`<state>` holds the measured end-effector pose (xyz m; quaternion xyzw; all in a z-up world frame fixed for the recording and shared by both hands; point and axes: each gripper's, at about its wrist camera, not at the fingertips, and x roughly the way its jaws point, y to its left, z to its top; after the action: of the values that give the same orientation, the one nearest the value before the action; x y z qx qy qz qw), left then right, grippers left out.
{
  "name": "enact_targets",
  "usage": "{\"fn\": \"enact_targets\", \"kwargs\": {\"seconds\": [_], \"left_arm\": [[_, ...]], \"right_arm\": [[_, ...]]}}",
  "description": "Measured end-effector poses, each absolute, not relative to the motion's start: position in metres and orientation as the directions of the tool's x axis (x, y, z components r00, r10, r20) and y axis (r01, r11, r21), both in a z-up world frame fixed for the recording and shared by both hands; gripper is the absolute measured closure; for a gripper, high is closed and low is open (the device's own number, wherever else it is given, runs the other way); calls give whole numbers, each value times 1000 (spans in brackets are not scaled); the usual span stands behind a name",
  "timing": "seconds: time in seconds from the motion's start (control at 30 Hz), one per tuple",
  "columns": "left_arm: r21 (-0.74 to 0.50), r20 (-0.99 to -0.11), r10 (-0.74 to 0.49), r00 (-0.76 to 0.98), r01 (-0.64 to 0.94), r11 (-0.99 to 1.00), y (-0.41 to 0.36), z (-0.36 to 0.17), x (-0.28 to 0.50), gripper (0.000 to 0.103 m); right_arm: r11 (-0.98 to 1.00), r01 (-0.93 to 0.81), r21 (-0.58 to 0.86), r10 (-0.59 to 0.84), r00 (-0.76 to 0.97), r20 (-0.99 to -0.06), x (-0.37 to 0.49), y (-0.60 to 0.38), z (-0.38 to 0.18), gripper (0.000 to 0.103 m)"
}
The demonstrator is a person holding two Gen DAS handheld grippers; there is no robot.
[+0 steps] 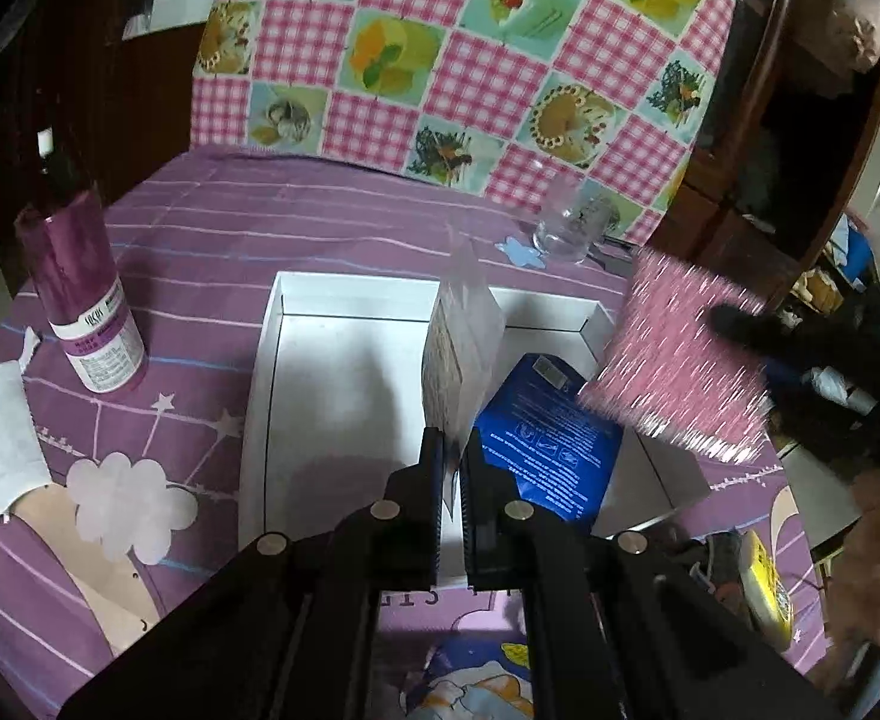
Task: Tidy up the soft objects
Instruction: 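Carry the paper packet and pink sponge over the white box with both tools, then lower both items into the white box and open both tools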
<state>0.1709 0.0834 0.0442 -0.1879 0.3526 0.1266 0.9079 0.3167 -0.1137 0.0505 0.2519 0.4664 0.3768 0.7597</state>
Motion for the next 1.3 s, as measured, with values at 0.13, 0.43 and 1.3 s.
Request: {"fn": "enact_targets", "kwargs": {"seconds": [0.13,0.43,1.3], "left_arm": [[-290,-700,52,712,-350,891,87,32,173,99],[-365,-769,-21,639,-411,835,108,1,176,98],[-233,-695,189,694,-466,853,95,37,139,32]], "right_arm": [[629,-319,709,777,248,-579,322,-103,28,85],[781,-328,532,617,269,-739,332,-101,9,85],[816,-327,477,557,226,-799,317,-111,38,53]]}}
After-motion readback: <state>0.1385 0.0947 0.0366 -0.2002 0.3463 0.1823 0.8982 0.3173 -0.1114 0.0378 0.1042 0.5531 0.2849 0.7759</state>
